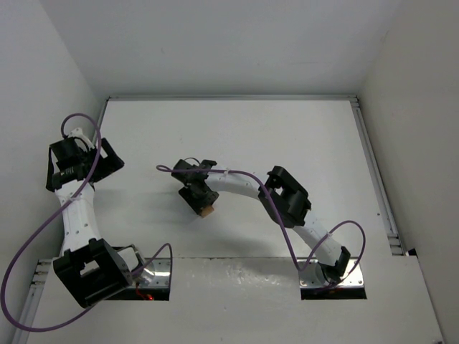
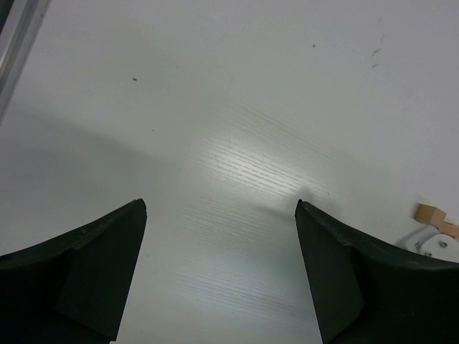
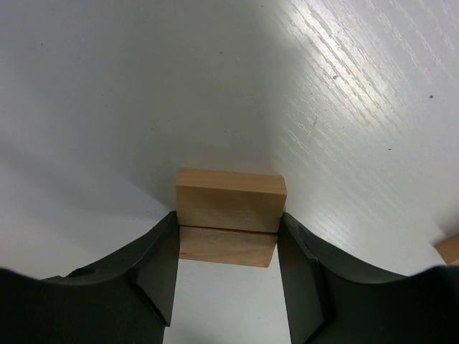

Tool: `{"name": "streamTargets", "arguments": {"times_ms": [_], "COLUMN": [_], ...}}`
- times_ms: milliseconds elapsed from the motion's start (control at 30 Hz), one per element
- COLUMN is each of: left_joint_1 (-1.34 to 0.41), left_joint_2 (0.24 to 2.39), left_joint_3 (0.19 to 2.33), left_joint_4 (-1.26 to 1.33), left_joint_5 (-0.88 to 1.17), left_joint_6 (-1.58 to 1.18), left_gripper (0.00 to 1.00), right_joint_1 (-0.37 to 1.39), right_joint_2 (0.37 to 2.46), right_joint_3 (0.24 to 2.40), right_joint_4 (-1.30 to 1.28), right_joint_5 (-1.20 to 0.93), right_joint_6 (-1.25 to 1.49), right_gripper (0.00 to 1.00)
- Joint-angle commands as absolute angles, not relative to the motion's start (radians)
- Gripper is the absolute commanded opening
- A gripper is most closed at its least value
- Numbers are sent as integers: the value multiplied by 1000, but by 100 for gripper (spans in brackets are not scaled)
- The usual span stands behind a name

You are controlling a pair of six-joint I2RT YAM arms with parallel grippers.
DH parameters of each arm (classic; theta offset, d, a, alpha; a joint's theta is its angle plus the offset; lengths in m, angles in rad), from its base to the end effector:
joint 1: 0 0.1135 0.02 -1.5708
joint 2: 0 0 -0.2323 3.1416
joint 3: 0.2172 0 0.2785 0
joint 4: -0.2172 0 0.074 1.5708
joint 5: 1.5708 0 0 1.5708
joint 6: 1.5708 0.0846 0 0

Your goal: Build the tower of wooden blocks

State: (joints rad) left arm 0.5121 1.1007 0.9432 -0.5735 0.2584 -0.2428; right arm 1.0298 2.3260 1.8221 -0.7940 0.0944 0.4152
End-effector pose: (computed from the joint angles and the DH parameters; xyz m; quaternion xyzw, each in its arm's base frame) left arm 0.2798 0.1325 0.2332 -0.2849 0.8611 -0.0623 0.4164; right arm 0.2587 0.4151 0.0515 -0.2932 0.9452 0.0548 0.1328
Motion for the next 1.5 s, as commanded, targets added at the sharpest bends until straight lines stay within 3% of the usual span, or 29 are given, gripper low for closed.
{"name": "streamTargets", "arguments": {"times_ms": [0, 33, 467, 600, 767, 1067, 1300, 1467], "left_joint_1": [525, 525, 512, 471, 428, 338, 348, 396], "left_joint_2": [1091, 1091, 1133, 1173, 1245, 1339, 1348, 1359], "left_joint_3": [943, 943, 943, 963, 1041, 1103, 1112, 1101], "left_joint_4": [-541, -541, -523, -505, -505, -485, -485, -485], "left_joint_5": [322, 333, 497, 558, 586, 566, 557, 635], "left_joint_6": [-218, -218, -180, -157, -147, -147, -156, -156], "left_gripper": [91, 91, 91, 91, 91, 91, 91, 95], "right_joint_1": [1022, 1020, 937, 832, 677, 621, 644, 635], "right_joint_2": [2264, 2235, 1800, 1720, 1695, 1741, 1755, 1830], "right_joint_3": [1800, 1774, 1410, 1406, 1468, 1522, 1473, 1549], "right_joint_4": [-781, -779, -730, -891, -1137, -1162, -1058, -1075], "right_joint_5": [100, 95, -116, -389, -521, -410, -362, -345], "right_joint_6": [347, 333, -61, -297, -564, -825, -994, -1049], "right_gripper": [4, 0, 0, 0, 0, 0, 0, 0]}}
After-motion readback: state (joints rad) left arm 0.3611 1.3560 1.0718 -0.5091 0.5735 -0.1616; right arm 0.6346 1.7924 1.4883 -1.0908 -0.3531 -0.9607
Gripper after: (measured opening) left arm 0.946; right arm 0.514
